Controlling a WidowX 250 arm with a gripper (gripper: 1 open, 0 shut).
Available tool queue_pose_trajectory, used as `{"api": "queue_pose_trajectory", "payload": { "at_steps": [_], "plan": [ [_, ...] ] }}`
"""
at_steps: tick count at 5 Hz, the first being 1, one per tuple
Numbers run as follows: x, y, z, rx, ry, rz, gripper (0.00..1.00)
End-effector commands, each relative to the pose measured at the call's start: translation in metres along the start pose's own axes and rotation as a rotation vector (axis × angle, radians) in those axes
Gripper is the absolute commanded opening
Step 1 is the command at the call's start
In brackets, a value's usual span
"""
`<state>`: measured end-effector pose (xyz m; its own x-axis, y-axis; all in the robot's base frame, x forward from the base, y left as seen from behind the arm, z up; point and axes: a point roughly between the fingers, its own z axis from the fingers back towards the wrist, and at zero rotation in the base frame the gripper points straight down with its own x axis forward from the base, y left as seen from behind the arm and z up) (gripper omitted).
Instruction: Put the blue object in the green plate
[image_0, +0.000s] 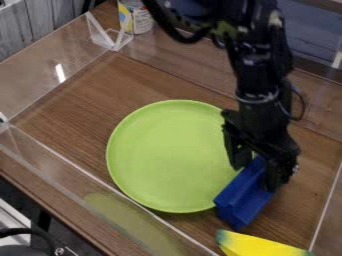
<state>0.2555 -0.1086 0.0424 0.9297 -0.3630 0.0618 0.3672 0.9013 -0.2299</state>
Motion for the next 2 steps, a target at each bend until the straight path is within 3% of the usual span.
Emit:
{"api": "queue_pose_trajectory", "payload": {
  "at_steps": [1, 2],
  "plan": [
    [0.0088, -0.0016, 0.0009, 0.01, -0.029, -0.008, 0.0],
    [0.0087, 0.0037, 0.0103, 0.011, -0.041, 0.001, 0.0]
  ]
}}
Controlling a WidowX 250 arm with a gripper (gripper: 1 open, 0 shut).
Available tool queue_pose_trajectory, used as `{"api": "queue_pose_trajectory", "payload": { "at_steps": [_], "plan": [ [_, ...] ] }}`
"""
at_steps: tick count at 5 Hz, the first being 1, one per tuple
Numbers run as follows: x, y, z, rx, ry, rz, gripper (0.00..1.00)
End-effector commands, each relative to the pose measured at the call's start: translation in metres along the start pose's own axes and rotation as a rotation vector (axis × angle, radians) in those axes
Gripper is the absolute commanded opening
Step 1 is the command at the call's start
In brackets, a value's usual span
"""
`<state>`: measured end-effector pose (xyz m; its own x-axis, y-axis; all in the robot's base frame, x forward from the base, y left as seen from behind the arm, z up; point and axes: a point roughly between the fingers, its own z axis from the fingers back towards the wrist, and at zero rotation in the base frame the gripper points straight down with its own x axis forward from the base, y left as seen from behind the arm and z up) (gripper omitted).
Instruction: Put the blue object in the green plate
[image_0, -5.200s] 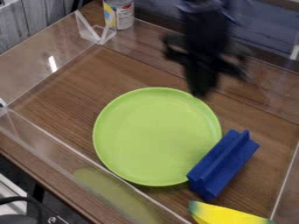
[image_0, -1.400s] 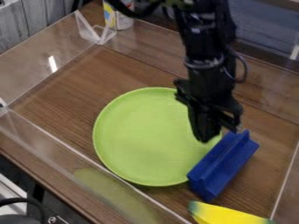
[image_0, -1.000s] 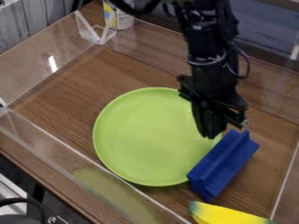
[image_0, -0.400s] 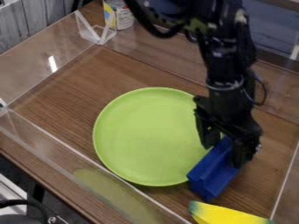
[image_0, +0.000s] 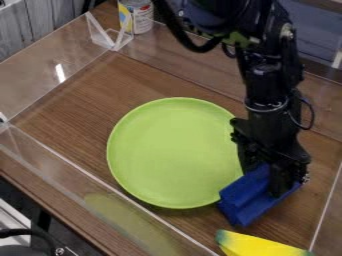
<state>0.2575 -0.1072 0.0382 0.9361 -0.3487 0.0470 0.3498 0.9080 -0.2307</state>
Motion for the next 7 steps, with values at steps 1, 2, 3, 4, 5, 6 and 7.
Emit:
{"api": "queue_pose_trajectory", "payload": {
  "at_steps": [1, 2, 3, 4, 5, 6, 7],
  "plan": [
    [0.007, 0.004, 0.022, 0.009, -0.06, -0.012, 0.0],
    [0.007, 0.007, 0.028, 0.006, -0.067, -0.008, 0.0],
    [0.007, 0.014, 0.041, 0.005, -0.086, 0.003, 0.0],
    [0.007, 0.039, 0.064, 0.019, -0.122, 0.043, 0.0],
    [0.001, 0.08, 0.084, 0.039, -0.147, 0.107, 0.0],
    [-0.009, 0.112, 0.094, 0.062, -0.153, 0.138, 0.0],
    [0.004, 0.086, 0.078, 0.058, -0.144, 0.107, 0.0]
  ]
}}
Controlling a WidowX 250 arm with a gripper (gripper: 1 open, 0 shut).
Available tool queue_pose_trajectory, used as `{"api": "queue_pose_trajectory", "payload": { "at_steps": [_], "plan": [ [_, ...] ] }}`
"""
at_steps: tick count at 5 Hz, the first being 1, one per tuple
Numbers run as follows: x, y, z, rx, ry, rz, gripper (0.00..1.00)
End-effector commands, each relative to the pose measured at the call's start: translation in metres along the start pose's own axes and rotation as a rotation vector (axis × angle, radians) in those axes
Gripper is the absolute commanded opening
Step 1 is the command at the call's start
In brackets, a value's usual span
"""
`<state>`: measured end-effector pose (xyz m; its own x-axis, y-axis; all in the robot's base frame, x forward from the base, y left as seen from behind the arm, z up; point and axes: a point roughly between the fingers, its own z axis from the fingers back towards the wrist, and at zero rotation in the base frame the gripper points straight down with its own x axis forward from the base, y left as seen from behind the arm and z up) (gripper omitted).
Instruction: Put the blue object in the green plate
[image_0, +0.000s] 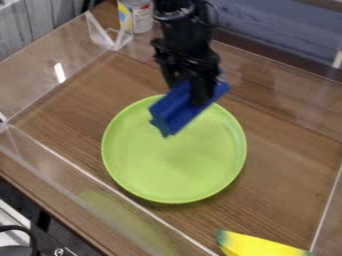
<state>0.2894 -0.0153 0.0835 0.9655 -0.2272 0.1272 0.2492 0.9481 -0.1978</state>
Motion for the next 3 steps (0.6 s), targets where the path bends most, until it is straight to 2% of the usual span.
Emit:
{"api": "queue_pose_trajectory", "payload": {
  "at_steps": [1, 2, 3],
  "plan": [
    [0.012, -0.011, -0.005, 0.007, -0.032, -0.006, 0.0],
    [0.016, -0.012, -0.016, 0.012, -0.022, -0.012, 0.0],
    [0.016, -0.006, -0.021, 0.02, -0.02, -0.009, 0.0]
  ]
}}
